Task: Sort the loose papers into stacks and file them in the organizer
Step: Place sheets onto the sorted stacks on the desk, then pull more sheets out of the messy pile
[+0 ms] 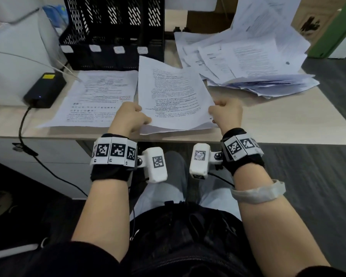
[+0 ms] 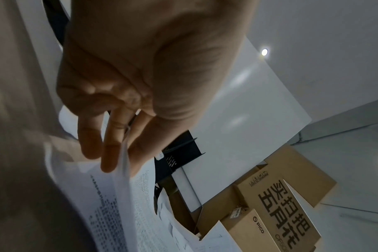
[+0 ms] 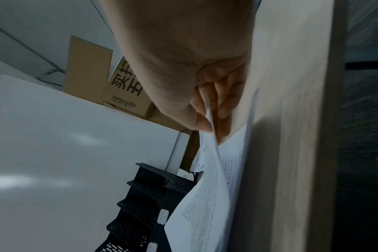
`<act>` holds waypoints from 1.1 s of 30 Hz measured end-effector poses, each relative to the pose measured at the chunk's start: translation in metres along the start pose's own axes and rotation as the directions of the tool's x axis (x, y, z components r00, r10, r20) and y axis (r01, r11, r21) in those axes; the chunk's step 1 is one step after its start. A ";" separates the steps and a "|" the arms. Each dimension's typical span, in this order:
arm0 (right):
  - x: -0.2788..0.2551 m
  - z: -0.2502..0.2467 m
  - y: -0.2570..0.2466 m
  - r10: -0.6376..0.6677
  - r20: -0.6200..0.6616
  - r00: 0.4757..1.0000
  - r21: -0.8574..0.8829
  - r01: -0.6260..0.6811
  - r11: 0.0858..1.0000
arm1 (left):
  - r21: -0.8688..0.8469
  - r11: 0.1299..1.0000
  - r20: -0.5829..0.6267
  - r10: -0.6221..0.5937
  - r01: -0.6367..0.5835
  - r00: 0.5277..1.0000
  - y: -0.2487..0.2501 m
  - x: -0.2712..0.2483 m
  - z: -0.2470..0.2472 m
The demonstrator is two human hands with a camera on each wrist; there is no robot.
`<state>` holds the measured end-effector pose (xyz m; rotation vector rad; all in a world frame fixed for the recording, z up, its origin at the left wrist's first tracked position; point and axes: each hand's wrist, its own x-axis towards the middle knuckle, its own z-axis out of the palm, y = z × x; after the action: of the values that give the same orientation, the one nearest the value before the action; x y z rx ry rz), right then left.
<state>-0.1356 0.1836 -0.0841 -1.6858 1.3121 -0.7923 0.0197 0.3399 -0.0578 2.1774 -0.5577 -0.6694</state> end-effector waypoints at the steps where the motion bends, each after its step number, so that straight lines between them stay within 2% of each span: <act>1: 0.000 -0.001 0.002 0.001 -0.006 1.000 -0.017 -0.002 1.000 | 0.018 1.000 0.003 0.001 -0.001 1.000 0.000 0.001 0.001; 7: 0.002 -0.001 0.011 0.054 -0.011 0.998 -0.030 -0.055 0.998 | 0.054 0.998 0.056 0.037 -0.040 0.998 0.004 -0.002 0.007; 11: -0.001 0.000 0.012 0.064 0.024 0.998 -0.048 -0.063 0.997 | 0.055 0.998 0.035 0.038 -0.040 0.999 0.002 0.000 0.013; 21: -0.001 -0.003 0.011 0.145 0.203 0.968 -0.103 -0.127 0.987 | 0.120 0.991 0.014 0.063 -0.064 0.998 0.002 0.004 0.020; 26: -0.001 -0.007 0.008 0.153 0.239 0.959 -0.101 -0.132 0.986 | 0.037 0.987 -0.073 0.157 -0.154 0.985 0.007 0.002 0.019; 33: 0.004 -0.024 0.006 0.112 0.282 0.953 -0.077 -0.094 0.993 | -0.034 0.938 -0.060 0.343 -0.345 0.937 0.039 -0.003 0.034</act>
<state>-0.1580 0.1733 -0.0782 -1.6928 1.2206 -0.4309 -0.0108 0.2998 -0.0458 1.9813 -0.8624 -0.4280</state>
